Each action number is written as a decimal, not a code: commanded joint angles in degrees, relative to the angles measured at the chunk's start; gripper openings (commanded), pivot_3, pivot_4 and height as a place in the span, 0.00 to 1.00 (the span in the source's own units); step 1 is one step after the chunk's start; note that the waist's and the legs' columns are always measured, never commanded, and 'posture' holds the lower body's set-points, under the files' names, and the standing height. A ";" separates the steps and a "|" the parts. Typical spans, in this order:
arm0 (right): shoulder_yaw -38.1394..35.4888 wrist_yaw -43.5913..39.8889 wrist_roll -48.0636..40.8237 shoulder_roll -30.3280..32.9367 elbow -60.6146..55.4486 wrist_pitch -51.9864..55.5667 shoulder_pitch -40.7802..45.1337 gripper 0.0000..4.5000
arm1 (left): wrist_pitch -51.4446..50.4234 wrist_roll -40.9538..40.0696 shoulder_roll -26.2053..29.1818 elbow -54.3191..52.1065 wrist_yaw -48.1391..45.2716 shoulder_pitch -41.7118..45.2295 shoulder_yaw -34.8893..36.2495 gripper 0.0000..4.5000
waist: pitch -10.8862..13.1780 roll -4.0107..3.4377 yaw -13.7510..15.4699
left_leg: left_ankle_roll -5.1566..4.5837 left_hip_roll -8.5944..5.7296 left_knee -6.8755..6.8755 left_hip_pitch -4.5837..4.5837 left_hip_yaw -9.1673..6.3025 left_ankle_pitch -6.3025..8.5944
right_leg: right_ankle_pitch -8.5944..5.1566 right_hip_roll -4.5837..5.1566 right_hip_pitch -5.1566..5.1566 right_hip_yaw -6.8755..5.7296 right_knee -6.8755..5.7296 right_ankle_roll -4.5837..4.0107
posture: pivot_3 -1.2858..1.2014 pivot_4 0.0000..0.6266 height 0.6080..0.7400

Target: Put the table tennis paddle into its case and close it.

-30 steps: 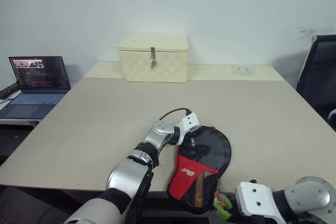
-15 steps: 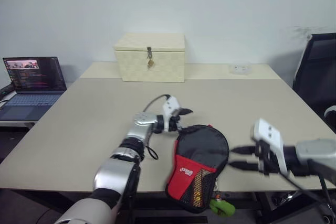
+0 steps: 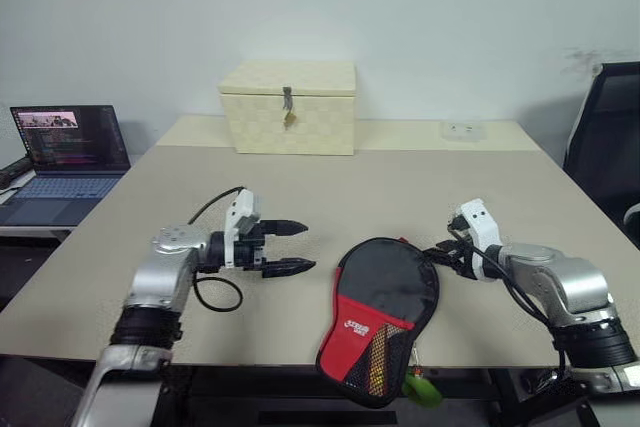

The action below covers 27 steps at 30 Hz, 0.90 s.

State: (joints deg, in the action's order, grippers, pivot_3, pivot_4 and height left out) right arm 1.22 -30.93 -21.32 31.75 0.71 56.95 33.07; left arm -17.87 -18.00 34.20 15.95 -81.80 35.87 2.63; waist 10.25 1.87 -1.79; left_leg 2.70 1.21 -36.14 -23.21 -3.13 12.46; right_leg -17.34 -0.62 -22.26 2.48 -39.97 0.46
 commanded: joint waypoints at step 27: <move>7.01 -6.26 8.80 -7.97 24.09 -14.31 18.73 0.01 | -3.41 -3.63 3.44 -13.68 6.23 -5.87 -1.72 1.00 | 0.09 -0.13 -2.44 | 0.00 0.37 0.03 0.35 0.34 -0.01 | 0.03 -0.40 0.02 0.19 -0.02 -0.09 | 0.52 0.24 1.00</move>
State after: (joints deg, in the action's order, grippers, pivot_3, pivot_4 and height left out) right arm 8.61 -36.92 -13.82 24.24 23.48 46.75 48.00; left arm -21.84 -20.28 36.91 4.42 -75.78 29.83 0.35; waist 10.34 1.74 -4.22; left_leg 2.70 1.58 -36.11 -22.86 -2.79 12.45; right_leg -17.31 -1.03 -22.25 2.67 -40.00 0.36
